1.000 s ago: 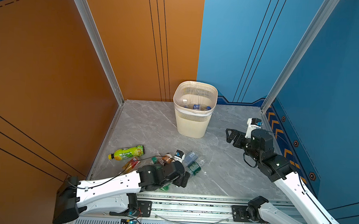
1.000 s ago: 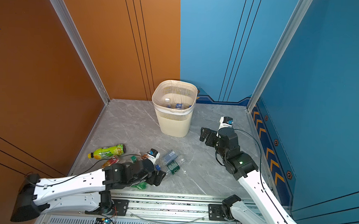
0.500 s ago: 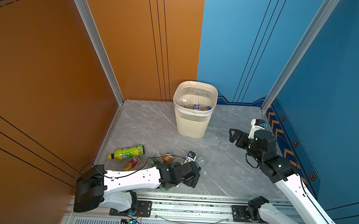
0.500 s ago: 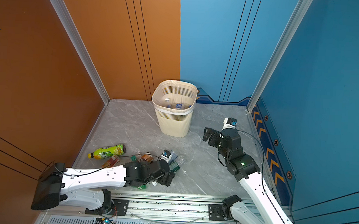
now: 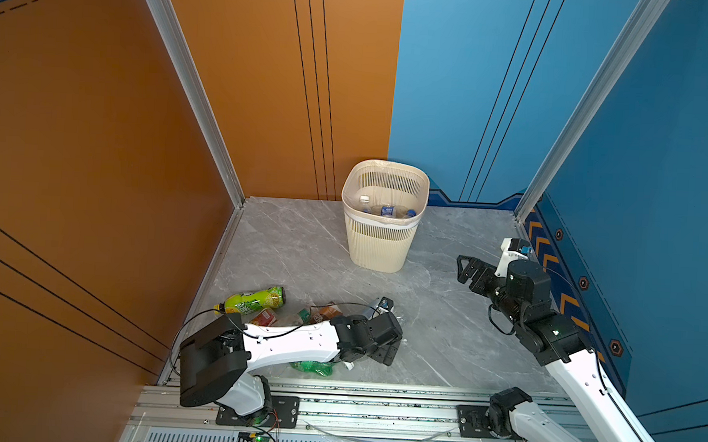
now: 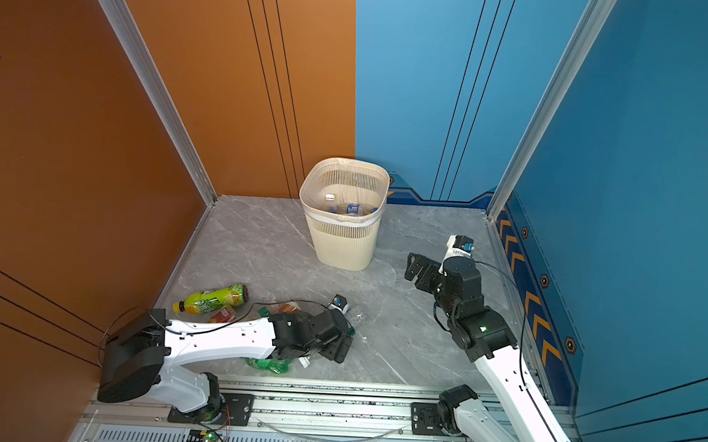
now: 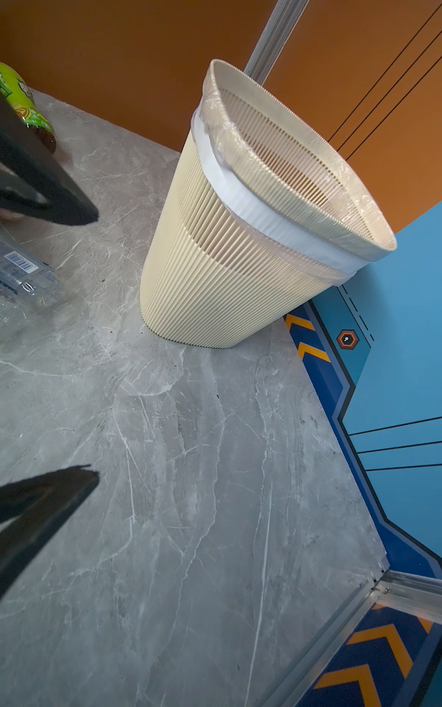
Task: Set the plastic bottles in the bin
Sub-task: 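Withdraw the right gripper while the left gripper grasps the green-labelled clear bottle, then lift the green-labelled bottle with the left gripper over the wastebasket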
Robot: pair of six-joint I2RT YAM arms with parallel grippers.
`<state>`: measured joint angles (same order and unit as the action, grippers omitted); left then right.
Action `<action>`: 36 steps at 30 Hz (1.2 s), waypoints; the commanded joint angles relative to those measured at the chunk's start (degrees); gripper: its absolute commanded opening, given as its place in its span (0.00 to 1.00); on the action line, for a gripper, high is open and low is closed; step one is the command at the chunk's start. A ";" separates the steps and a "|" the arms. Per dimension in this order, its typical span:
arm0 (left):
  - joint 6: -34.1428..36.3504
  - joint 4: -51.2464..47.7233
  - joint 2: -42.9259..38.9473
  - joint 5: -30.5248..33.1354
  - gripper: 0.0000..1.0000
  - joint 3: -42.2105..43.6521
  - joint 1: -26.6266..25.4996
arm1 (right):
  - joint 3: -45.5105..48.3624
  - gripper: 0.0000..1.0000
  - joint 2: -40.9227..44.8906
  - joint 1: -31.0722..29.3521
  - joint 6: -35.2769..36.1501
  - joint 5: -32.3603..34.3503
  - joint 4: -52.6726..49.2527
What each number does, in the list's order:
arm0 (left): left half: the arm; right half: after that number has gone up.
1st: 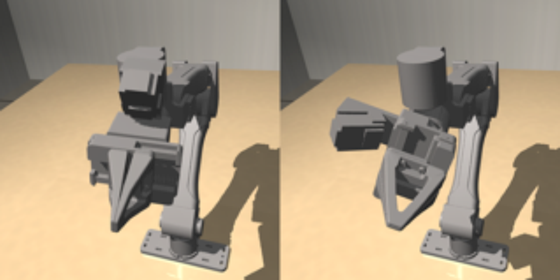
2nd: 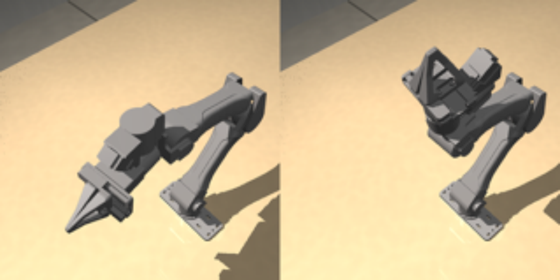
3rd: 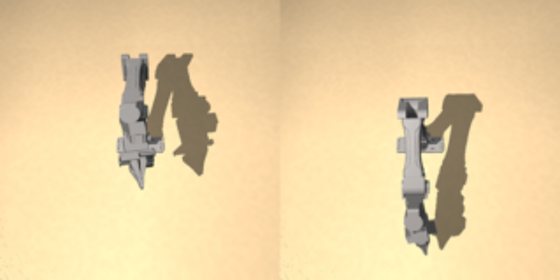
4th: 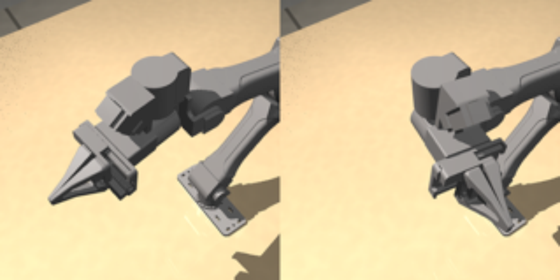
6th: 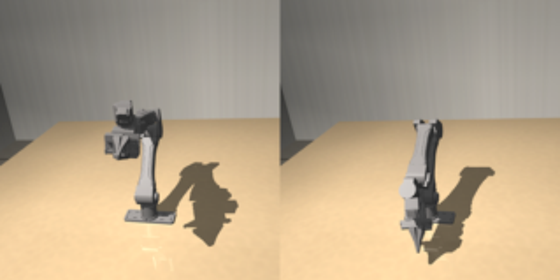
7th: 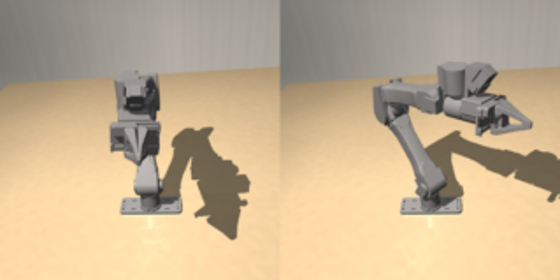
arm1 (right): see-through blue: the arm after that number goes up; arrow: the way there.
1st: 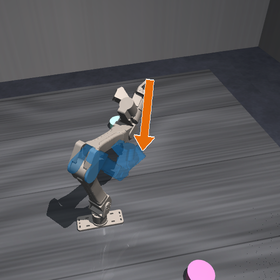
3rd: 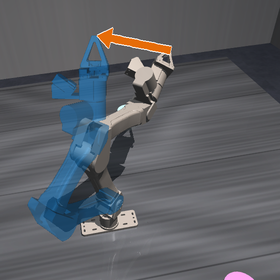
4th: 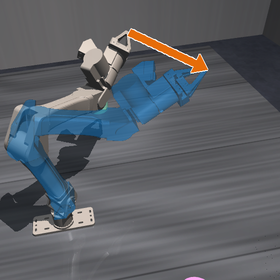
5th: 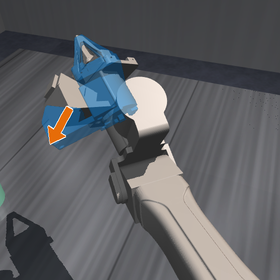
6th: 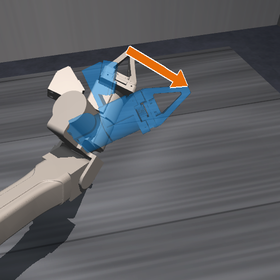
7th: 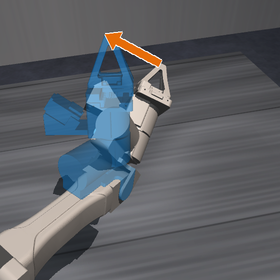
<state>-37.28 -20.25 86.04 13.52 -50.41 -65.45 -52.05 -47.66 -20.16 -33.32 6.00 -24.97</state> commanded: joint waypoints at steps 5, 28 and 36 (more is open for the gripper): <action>1.47 1.97 5.71 -4.03 0.90 -3.96 0.93 | 1.77 1.00 0.88 1.47 -0.43 -1.86 -1.03; 0.53 2.43 9.58 -6.93 0.56 -10.22 2.73 | 4.11 1.00 2.13 7.16 -0.86 -6.68 0.00; 3.03 3.31 -2.21 -5.21 0.54 -11.65 4.02 | 4.24 1.00 2.54 7.86 -1.22 -7.36 0.36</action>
<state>-36.36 -17.37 89.10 6.87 -59.46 -62.57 -48.27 -45.84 -12.67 -33.56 -0.25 -24.91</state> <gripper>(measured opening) 0.551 0.995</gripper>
